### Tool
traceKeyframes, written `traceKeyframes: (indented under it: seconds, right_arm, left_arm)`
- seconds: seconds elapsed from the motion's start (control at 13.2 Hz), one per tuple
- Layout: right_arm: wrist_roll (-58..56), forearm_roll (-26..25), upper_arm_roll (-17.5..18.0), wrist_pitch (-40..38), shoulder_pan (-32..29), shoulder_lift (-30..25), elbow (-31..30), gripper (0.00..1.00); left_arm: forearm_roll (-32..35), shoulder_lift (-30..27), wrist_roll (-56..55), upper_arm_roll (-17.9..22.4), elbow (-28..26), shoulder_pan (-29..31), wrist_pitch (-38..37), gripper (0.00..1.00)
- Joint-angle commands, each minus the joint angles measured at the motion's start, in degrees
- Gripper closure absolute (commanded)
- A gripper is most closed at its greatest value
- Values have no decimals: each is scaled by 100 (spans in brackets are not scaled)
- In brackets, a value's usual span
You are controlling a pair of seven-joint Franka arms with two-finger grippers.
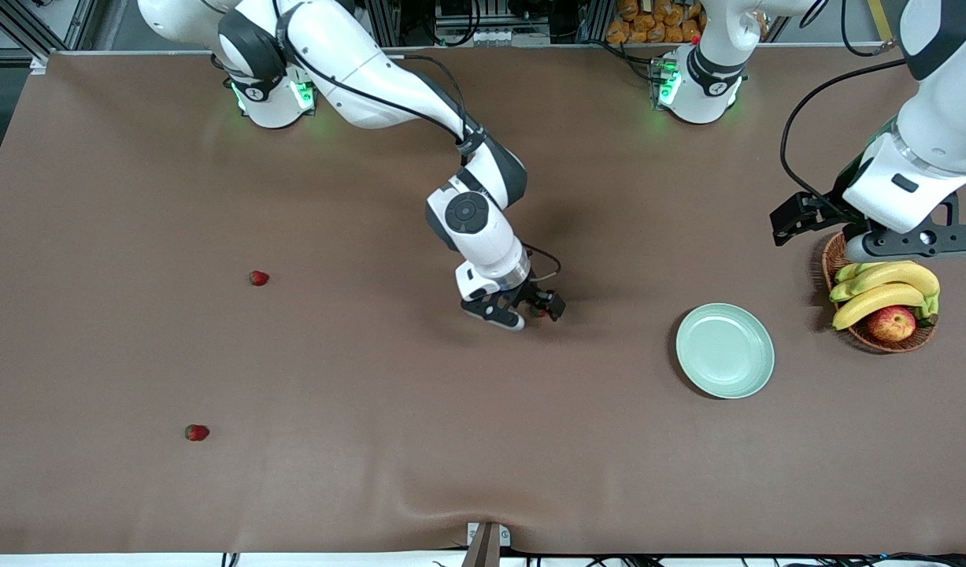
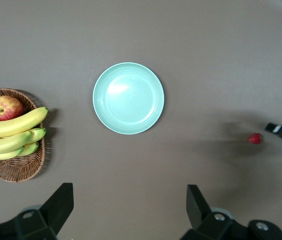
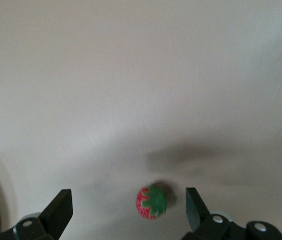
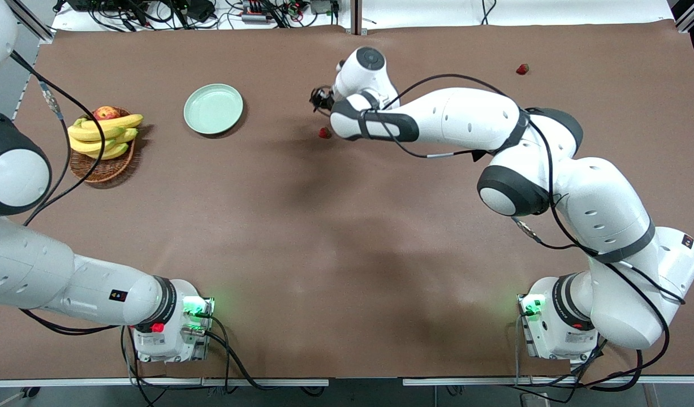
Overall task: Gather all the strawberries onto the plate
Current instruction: 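Lower the strawberry onto the table with the right gripper while the left gripper approaches, then reach the right gripper to another strawberry while the left gripper descends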
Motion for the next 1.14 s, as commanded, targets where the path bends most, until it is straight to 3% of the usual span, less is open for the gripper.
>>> traceKeyframes:
  seconds: [0.0,0.15,0.53,0.76,1.06]
  right_arm:
    - [-729,20,-537,-951,-99,-532,-72,0]
    - [-1688,72,-854,-1814,-326,-823,-63,0]
    - [-3243,81,-900,-2704,-1590,-1202,-54,0]
    - [-4396,20,-900,-2696,-2338,-1124,-54,0]
    - [-6643,2,-900,-2216,-3279,-720,-63,0]
  left_arm:
    - [-105,181,-417,-7,106,-228,59,0]
    - [-105,304,-812,-16,98,-412,182,0]
    - [-79,795,-2410,-8,168,-1272,507,0]
    - [-70,1462,-3561,1,641,-1826,718,0]
    - [-87,2122,-4793,-8,687,-2197,1403,0]
